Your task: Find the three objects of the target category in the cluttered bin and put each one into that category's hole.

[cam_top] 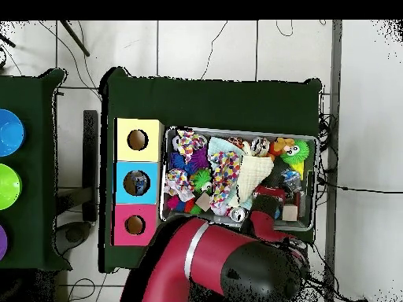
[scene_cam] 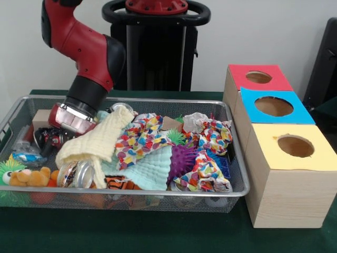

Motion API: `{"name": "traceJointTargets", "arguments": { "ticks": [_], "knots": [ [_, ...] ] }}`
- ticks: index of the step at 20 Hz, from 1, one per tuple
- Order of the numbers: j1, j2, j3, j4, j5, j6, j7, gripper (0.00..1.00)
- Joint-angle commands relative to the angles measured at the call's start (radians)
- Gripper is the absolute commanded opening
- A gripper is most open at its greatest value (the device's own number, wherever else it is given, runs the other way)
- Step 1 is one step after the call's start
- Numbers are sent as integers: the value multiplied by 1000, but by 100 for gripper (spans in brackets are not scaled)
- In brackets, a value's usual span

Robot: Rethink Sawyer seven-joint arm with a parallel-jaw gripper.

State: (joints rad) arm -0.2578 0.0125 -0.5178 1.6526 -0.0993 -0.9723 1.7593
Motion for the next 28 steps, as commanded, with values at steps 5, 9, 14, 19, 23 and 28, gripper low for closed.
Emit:
{"name": "traceJointTargets", "arguments": {
  "ticks": [5, 9, 14, 19, 23, 28],
  "knots": [
    [25, 86, 25, -127, -4, 24, 32, 100],
    [48, 34, 11, -82, 3, 141, 54, 100],
    [91, -118, -32, 21, 0, 326, 80, 100],
    [91, -204, -54, 68, -55, 406, 108, 100],
    [94, -245, -71, 90, -66, 441, 115, 100],
    [76, -246, -69, 78, -70, 445, 119, 100]
  ]
}}
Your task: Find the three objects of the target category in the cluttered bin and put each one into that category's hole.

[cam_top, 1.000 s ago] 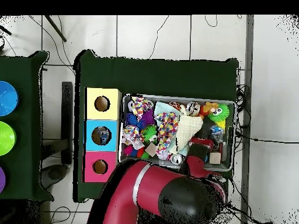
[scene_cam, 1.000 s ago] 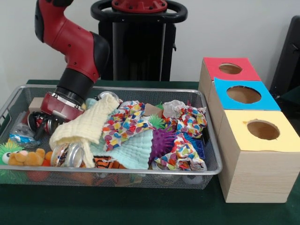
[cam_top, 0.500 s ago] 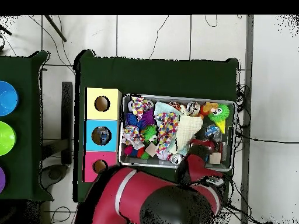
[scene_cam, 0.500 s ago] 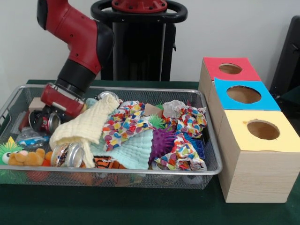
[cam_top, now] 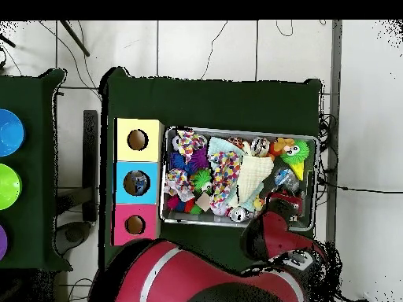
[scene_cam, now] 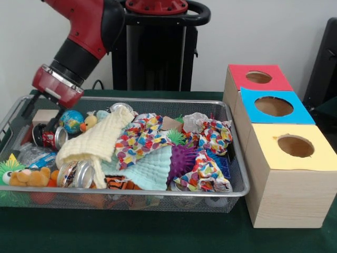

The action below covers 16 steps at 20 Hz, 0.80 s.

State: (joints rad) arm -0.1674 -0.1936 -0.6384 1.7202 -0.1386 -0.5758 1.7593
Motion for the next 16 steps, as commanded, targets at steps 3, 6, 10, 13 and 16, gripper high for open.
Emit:
{"name": "traceJointTargets", "arguments": {
  "ticks": [3, 6, 10, 13, 16],
  "knots": [
    [-41, -4, 73, -29, -34, 28, 118, 100],
    [-55, 16, 92, -58, -38, 21, 112, 100],
    [-64, 22, 111, -83, -58, 33, 100, 100],
    [-89, 50, 155, -119, -90, 8, 107, 100],
    [-95, 70, 172, -131, -91, -18, 118, 100]
  ]
}}
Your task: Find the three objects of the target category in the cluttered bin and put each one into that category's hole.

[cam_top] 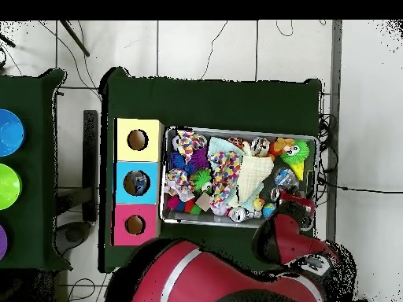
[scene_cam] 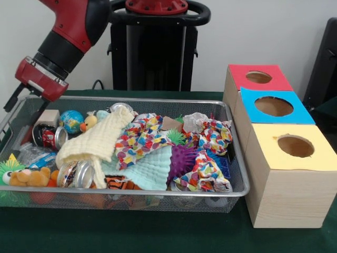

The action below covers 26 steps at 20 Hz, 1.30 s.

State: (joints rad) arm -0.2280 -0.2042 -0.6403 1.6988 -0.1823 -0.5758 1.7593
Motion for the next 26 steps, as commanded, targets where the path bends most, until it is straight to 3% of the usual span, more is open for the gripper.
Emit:
{"name": "traceJointTargets", "arguments": {
  "ticks": [1, 26],
  "knots": [
    [-35, 83, 177, -112, -49, -20, 121, 100],
    [-44, 118, 234, -163, -60, -36, 133, 100]
  ]
}}
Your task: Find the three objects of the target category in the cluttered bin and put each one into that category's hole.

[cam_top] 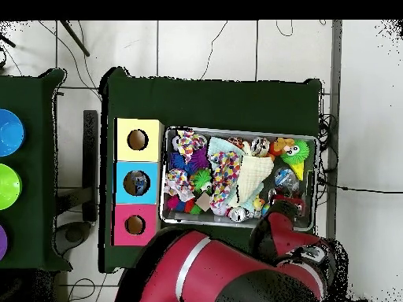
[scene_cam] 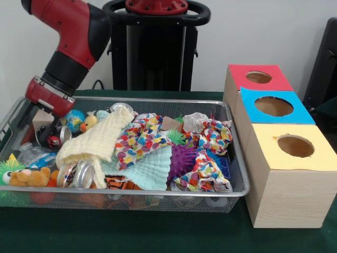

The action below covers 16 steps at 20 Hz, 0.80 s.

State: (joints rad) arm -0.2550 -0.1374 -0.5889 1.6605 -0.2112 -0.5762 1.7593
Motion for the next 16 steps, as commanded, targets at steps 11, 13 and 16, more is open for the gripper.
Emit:
{"name": "traceJointTargets", "arguments": {
  "ticks": [11, 13, 16],
  "knots": [
    [-30, 67, 223, -172, -61, -40, 140, 100],
    [-31, 77, 228, -181, -55, -43, 139, 100],
    [-31, 67, 232, -185, -65, -32, 141, 100]
  ]
}}
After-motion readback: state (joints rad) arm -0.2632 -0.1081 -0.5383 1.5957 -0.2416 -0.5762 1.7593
